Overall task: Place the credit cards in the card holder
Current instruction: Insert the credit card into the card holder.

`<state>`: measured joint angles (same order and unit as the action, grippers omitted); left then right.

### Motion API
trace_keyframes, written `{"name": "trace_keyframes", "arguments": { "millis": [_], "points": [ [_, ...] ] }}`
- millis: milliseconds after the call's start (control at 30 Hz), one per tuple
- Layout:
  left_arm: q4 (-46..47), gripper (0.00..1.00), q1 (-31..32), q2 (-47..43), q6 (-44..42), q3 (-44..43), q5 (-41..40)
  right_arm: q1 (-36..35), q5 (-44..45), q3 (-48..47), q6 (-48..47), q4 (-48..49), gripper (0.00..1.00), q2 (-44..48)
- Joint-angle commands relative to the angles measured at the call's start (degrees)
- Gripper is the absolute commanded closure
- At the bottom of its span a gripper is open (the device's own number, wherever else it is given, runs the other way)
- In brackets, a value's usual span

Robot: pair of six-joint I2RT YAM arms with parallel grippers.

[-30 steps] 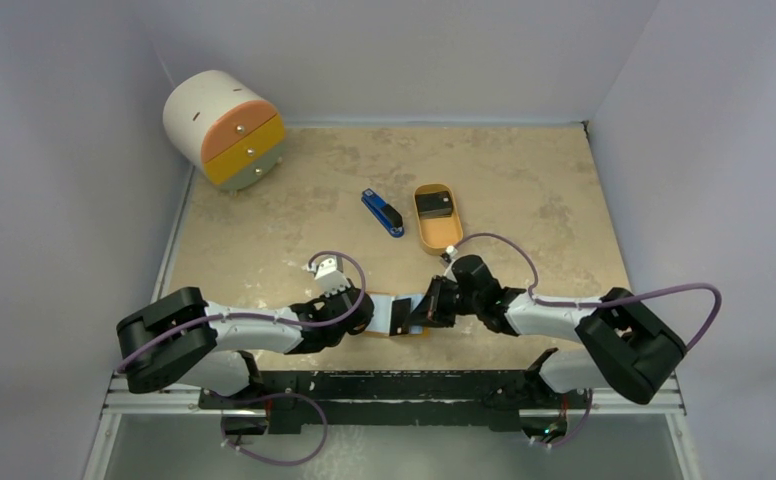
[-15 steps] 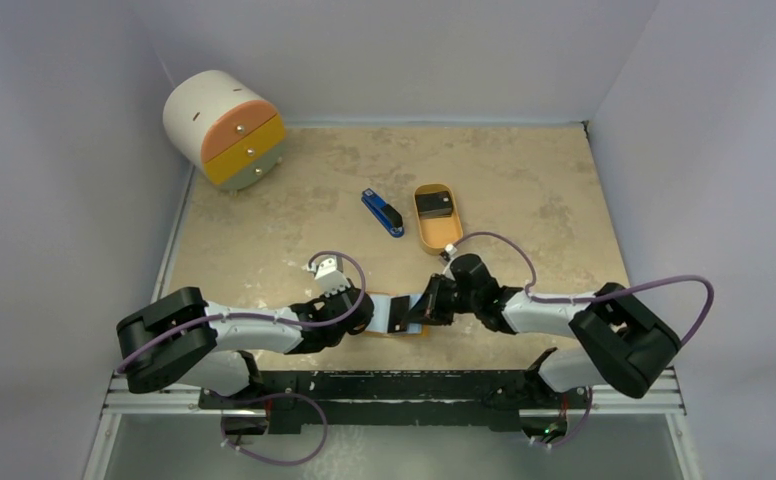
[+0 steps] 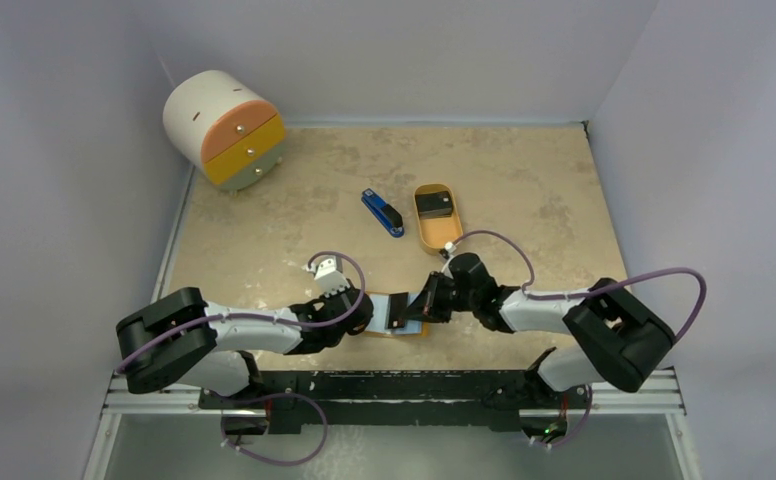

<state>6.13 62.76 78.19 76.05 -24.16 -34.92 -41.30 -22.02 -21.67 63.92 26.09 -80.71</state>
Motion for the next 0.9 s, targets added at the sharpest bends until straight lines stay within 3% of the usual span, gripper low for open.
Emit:
{"name": "trace_keyframes", "arguments": {
  "millis": [0,867],
  "points": [
    [-2.09,1.00,0.26,-0.06,0.56,1.40,0.90,-0.77,0.44,-1.53,0.45,2.33,1.00,-1.00],
    [-3.85,1.00,0.26,-0.35,1.99,2.09,-0.20,-3.41,-0.47,4.18,3.05,7.24,1.00,-2.64]
  ]
}}
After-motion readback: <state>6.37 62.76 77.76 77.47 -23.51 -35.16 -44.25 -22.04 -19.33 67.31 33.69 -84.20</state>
